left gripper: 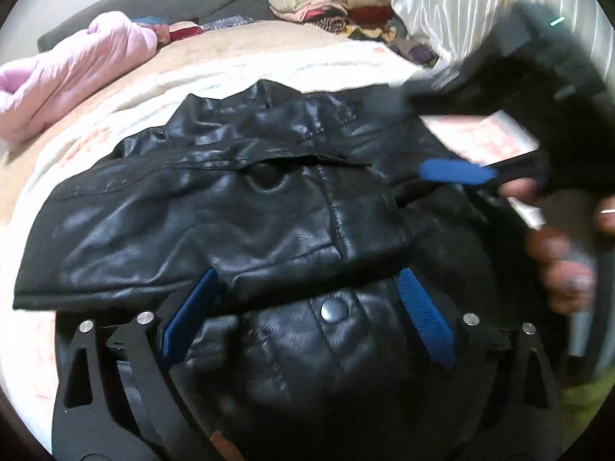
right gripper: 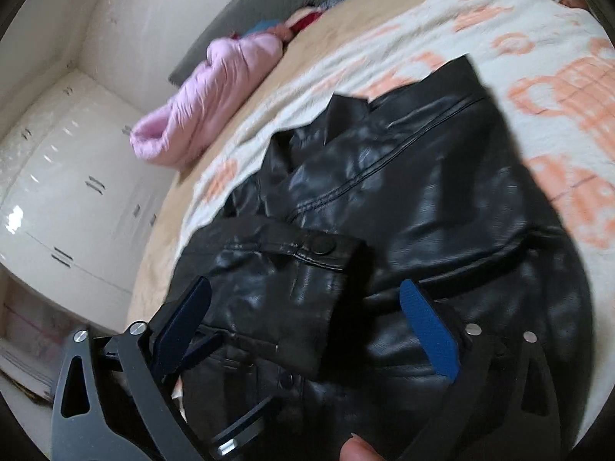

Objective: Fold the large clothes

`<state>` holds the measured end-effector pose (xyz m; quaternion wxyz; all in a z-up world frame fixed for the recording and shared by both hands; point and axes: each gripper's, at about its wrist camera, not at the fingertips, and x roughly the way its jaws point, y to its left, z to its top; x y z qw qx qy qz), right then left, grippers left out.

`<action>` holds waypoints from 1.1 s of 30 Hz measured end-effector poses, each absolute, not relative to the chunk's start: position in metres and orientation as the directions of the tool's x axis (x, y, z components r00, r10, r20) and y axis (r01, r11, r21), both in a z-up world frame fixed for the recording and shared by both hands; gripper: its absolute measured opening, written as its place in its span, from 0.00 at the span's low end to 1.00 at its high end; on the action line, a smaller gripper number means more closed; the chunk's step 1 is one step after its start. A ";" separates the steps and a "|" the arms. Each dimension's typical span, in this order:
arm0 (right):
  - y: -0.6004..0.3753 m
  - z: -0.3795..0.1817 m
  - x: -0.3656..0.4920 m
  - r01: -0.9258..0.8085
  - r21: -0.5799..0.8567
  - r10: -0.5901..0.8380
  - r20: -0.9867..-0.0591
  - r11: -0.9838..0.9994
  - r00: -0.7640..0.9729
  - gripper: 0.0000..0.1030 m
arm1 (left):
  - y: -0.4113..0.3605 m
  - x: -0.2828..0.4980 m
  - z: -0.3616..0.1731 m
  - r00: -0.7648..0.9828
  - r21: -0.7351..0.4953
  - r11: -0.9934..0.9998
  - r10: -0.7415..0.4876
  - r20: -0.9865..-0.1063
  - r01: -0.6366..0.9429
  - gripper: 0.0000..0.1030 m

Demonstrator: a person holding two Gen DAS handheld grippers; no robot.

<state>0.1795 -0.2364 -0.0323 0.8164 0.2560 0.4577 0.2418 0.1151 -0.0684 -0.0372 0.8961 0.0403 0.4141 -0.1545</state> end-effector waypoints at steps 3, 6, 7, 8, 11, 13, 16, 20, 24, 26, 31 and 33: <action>-0.218 -0.041 0.194 -0.152 0.624 0.619 -0.653 0.766 0.436 0.86 | -0.045 0.109 -0.024 0.625 -0.092 0.955 -0.255 -0.738 0.281 0.90; -0.210 -0.051 0.205 -0.125 0.606 0.593 -0.680 0.786 0.431 0.72 | -0.016 0.108 -0.012 0.656 -0.105 0.969 -0.229 -0.719 0.224 0.91; -0.206 -0.053 0.209 -0.121 0.584 0.572 -0.699 0.803 0.428 0.49 | -0.007 0.108 -0.008 0.664 -0.113 0.972 -0.223 -0.714 0.205 0.91; -0.202 -0.053 0.211 -0.133 0.571 0.566 -0.703 0.810 0.432 0.39 | 0.008 0.109 -0.004 0.676 -0.129 0.977 -0.212 -0.705 0.172 0.91; -0.191 -0.033 0.212 -0.231 0.547 0.586 -0.667 0.805 0.461 0.13 | 0.050 0.112 0.007 0.707 -0.165 0.984 -0.160 -0.689 0.062 0.91; -0.181 -0.006 0.210 -0.309 0.470 0.561 -0.651 0.827 0.512 0.08 | 0.074 0.115 0.012 0.721 -0.187 0.982 -0.122 -0.682 -0.012 0.91; -0.169 0.055 0.206 -0.451 0.336 0.559 -0.584 0.827 0.589 0.06 | 0.112 0.119 0.022 0.738 -0.239 0.963 -0.073 -0.671 -0.122 0.91; -0.175 0.117 0.199 -0.533 0.157 0.529 -0.518 0.832 0.673 0.06 | 0.137 0.119 0.034 0.758 -0.280 0.941 -0.040 -0.651 -0.191 0.91; -0.205 0.126 0.201 -0.504 0.039 0.449 -0.518 0.863 0.728 0.06 | 0.143 0.125 0.042 0.766 -0.289 0.932 -0.019 -0.642 -0.219 0.91; -0.216 0.110 0.206 -0.474 0.030 0.407 -0.563 0.880 0.719 0.06 | 0.139 0.133 0.042 0.764 -0.289 0.934 -0.027 -0.645 -0.211 0.91; -0.236 0.059 0.206 -0.412 0.036 0.340 -0.632 0.910 0.697 0.06 | 0.123 0.168 0.031 0.728 -0.276 0.944 -0.062 -0.682 -0.179 0.91; -0.238 0.047 0.205 -0.400 0.045 0.333 -0.644 0.915 0.689 0.07 | 0.115 0.183 0.025 0.710 -0.268 0.950 -0.076 -0.700 -0.163 0.90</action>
